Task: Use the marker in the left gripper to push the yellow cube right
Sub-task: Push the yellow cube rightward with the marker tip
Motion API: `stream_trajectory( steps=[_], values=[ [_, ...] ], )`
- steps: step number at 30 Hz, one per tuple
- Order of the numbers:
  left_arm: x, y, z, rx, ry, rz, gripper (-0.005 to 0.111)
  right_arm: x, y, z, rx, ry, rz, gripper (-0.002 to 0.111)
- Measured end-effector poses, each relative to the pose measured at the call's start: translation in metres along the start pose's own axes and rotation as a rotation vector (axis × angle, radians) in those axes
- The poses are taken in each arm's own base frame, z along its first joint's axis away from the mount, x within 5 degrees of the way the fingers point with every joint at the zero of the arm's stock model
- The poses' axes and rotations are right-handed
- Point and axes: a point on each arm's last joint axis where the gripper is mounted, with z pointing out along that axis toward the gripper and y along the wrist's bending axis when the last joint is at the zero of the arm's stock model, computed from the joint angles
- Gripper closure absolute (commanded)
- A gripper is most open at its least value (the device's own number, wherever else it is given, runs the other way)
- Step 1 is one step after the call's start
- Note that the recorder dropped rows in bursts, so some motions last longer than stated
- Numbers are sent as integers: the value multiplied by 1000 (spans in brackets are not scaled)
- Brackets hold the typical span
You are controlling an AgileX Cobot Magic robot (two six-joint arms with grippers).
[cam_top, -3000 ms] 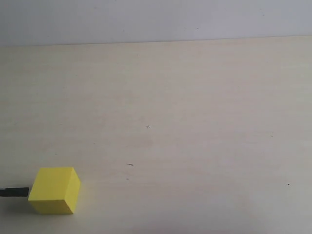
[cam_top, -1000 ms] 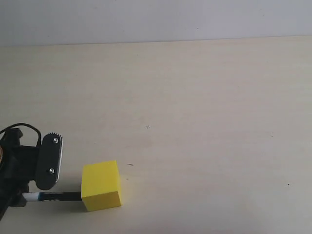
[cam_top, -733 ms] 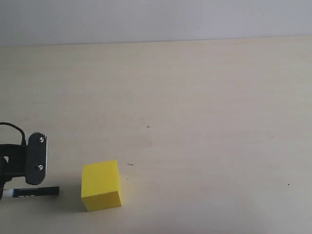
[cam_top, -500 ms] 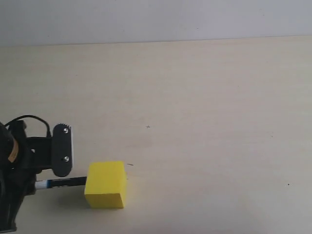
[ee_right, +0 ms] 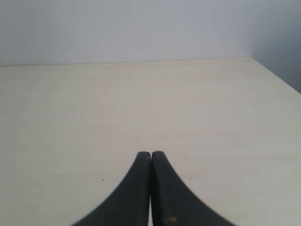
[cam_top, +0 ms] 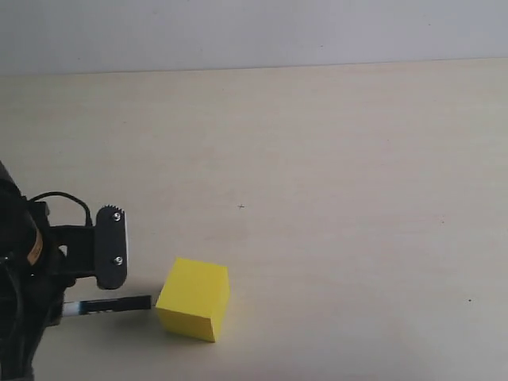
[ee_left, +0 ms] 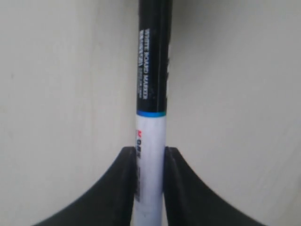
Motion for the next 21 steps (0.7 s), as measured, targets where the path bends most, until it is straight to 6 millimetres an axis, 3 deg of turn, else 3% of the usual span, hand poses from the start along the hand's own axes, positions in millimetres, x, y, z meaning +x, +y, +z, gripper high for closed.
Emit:
stream_trajectory(
  steps=[5,15,21],
  values=[
    [-26,-12,-4,-42,-158,56,107,0,0,0,0,0,0,108],
    [-14,-11,-3,-15,-53,54,107,0,0,0,0,0,0,108],
    [-40,-13,-7,-43,-198,49,107,0,0,0,0,0,0,108]
  ],
)
